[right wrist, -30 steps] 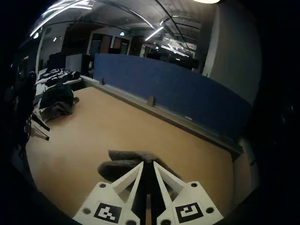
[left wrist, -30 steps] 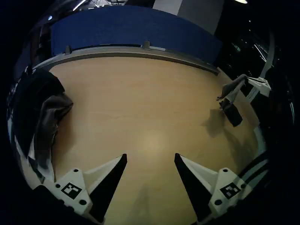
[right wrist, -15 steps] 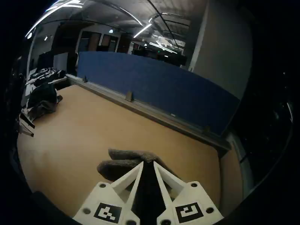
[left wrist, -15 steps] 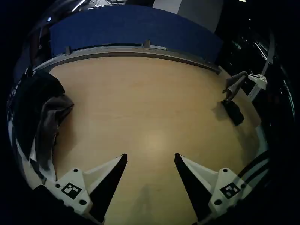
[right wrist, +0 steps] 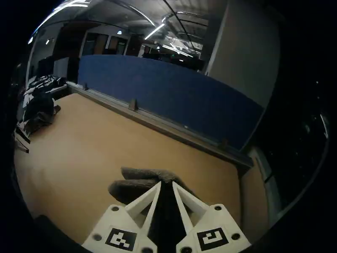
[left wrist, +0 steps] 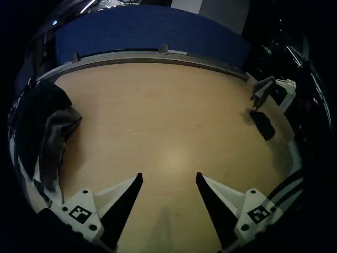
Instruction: Fold towel
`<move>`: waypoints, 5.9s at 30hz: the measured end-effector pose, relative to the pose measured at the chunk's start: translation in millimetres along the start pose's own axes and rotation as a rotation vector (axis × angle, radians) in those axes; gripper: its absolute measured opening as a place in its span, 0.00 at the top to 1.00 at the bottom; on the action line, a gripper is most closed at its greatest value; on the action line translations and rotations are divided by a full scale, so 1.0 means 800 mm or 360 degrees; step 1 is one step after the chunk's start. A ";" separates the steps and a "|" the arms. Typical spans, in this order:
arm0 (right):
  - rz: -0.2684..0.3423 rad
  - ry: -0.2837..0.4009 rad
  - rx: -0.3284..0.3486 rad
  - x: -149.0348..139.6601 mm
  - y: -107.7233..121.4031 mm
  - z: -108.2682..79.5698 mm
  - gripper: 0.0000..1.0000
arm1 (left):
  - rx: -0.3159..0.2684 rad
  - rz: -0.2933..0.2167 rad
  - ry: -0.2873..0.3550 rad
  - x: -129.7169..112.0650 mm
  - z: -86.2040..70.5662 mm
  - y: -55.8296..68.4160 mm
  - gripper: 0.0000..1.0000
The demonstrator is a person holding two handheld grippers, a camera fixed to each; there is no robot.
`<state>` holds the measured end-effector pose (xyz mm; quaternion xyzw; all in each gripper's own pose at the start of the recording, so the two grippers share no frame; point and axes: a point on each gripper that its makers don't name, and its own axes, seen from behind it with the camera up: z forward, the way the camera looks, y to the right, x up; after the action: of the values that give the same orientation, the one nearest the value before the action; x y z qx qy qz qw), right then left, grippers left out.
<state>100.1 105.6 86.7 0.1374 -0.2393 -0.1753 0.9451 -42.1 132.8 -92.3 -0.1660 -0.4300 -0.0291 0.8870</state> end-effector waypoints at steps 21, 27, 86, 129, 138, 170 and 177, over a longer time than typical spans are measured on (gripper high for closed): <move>0.0220 -0.0225 -0.0086 -0.136 0.011 -0.042 0.97 | -0.0006 0.0017 -0.0019 0.001 0.009 0.015 0.06; 0.0335 -0.0296 -0.0133 -0.185 0.007 -0.064 0.97 | -0.0016 0.0045 -0.0026 0.003 0.011 0.023 0.06; 0.0547 -0.0866 -0.0426 -0.388 -0.004 -0.089 0.46 | 0.0009 0.0090 -0.0043 -0.011 -0.006 0.022 0.06; 0.0618 -0.0476 -0.0292 -0.294 -0.056 -0.045 0.32 | 0.0032 0.0072 -0.0017 -0.007 -0.015 0.012 0.06; 0.0585 -0.0578 -0.0242 -0.331 -0.075 -0.035 0.32 | 0.0045 0.0061 -0.0021 -0.011 -0.015 0.005 0.06; 0.0489 -0.0565 -0.0175 -0.272 -0.002 0.069 0.28 | 0.0112 -0.0011 0.0006 -0.012 -0.017 -0.012 0.06; 0.0520 -0.0408 -0.0159 -0.236 -0.011 0.037 0.10 | 0.0110 -0.0010 0.0025 -0.008 -0.018 -0.011 0.06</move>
<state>-72.5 167.4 32.7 0.0264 -0.3676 -0.0475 0.9284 -37.1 119.2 -103.0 -0.1335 -0.4243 -0.0183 0.8954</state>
